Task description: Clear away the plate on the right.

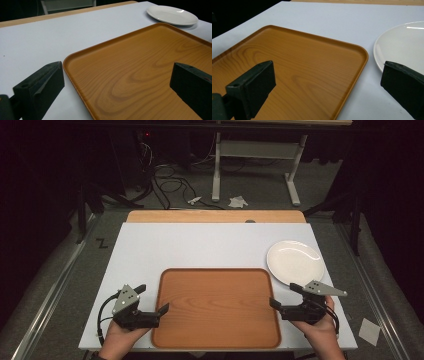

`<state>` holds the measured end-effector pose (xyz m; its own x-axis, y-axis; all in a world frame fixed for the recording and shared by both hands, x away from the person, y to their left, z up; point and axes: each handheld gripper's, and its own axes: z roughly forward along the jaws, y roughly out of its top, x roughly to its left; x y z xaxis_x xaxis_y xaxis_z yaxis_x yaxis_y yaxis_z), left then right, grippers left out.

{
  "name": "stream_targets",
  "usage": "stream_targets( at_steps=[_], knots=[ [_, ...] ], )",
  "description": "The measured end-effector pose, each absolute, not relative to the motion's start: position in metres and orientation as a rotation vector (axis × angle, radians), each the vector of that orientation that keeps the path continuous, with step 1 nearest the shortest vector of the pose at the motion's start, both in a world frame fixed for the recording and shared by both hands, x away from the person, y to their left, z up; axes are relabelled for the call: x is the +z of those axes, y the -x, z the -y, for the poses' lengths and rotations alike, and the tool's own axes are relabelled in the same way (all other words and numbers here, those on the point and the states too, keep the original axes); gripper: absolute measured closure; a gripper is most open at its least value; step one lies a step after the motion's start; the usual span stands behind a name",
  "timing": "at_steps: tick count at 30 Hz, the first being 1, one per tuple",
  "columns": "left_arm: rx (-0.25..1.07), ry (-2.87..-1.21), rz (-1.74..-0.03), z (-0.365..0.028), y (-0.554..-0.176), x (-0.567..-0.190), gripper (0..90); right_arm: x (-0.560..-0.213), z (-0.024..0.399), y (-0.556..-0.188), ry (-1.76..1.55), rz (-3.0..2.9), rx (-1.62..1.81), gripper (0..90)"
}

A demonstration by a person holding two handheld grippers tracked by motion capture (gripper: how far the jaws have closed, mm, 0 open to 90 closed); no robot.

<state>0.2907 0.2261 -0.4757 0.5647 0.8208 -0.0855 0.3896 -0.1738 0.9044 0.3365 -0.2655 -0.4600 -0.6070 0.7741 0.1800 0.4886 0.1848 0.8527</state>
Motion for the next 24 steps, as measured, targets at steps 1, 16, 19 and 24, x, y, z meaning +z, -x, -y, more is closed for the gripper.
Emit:
stream_targets(
  at_steps=[1, 16, 19, 24],
  knots=[
    [0.530, -1.781, -1.000, -0.2261, -0.2907, -0.4757, 0.2, -0.4600, 0.2655, -0.3365, -1.202, -2.173, 1.388, 1.2],
    [0.532, -1.779, -0.975, -0.2244, -0.2929, -0.4750, 0.2, -0.4601, 0.2705, -0.3341, -1.222, -2.145, 1.406, 1.2],
    [0.531, -1.777, -0.975, -0.2246, -0.2930, -0.4749, 0.2, -0.4603, 0.2721, -0.3341, -1.234, -2.141, 1.408, 1.2],
    [0.520, -1.781, -0.974, -0.2239, -0.2941, -0.4762, 0.2, -0.4618, 0.2727, -0.3351, -1.239, -2.147, 1.412, 1.2]
  ],
)
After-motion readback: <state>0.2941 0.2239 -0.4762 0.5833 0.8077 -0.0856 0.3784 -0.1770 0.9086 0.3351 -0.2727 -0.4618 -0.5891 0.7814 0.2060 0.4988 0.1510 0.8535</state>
